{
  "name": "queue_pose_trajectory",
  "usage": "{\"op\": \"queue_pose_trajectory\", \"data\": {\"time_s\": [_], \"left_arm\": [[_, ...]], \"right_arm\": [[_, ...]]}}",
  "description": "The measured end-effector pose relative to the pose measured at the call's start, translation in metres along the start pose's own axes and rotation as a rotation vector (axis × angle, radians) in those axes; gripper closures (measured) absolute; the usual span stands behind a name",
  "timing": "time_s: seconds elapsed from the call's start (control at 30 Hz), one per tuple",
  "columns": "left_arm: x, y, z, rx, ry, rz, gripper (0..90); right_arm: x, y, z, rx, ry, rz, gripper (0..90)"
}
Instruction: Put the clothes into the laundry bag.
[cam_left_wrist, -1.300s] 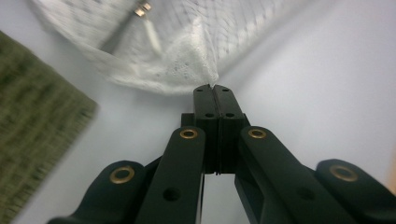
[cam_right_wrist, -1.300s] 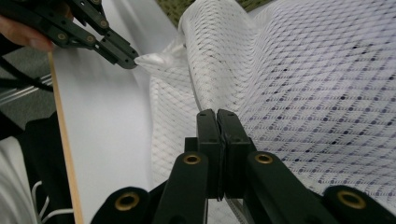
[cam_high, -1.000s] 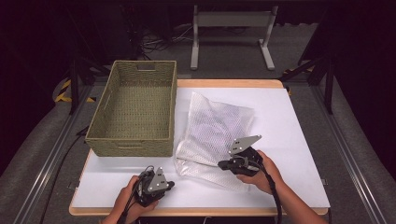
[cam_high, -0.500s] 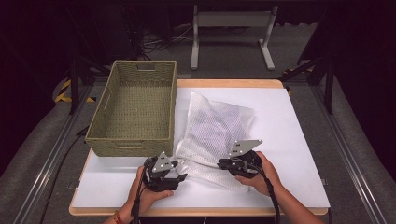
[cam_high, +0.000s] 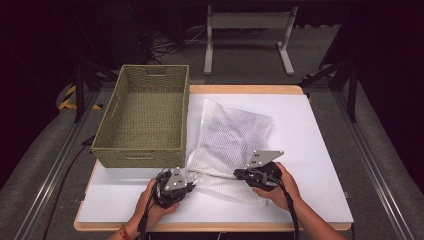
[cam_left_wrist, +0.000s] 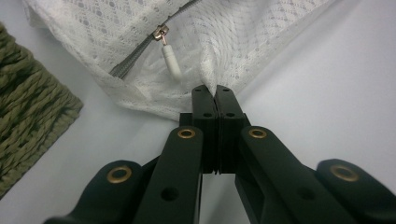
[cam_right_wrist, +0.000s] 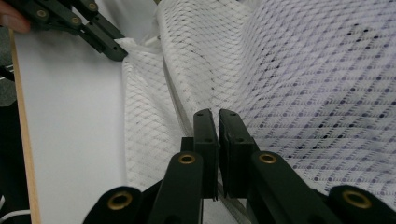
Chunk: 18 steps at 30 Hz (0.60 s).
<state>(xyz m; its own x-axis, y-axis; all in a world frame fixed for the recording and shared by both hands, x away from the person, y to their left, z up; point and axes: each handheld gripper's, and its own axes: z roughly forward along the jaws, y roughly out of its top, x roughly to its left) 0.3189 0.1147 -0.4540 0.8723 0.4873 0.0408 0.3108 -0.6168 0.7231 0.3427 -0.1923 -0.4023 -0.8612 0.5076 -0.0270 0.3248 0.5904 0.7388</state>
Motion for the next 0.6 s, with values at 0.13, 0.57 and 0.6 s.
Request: {"op": "queue_pose_trajectory", "data": {"time_s": [0.13,0.57,0.6], "left_arm": [[-0.005,-0.002,-0.003,0.005,-0.017,0.032,89.2],[-0.023,-0.007,-0.011,0.018,-0.084,0.085,89.1],[-0.023,-0.008,-0.012,0.017,-0.083,0.088,89.1]], "right_arm": [[-0.002,-0.002,0.001,0.012,0.004,0.006,88.9],[-0.009,-0.006,-0.003,0.027,-0.019,0.027,88.6],[-0.009,-0.006,-0.003,0.029,-0.014,0.028,88.6]]}}
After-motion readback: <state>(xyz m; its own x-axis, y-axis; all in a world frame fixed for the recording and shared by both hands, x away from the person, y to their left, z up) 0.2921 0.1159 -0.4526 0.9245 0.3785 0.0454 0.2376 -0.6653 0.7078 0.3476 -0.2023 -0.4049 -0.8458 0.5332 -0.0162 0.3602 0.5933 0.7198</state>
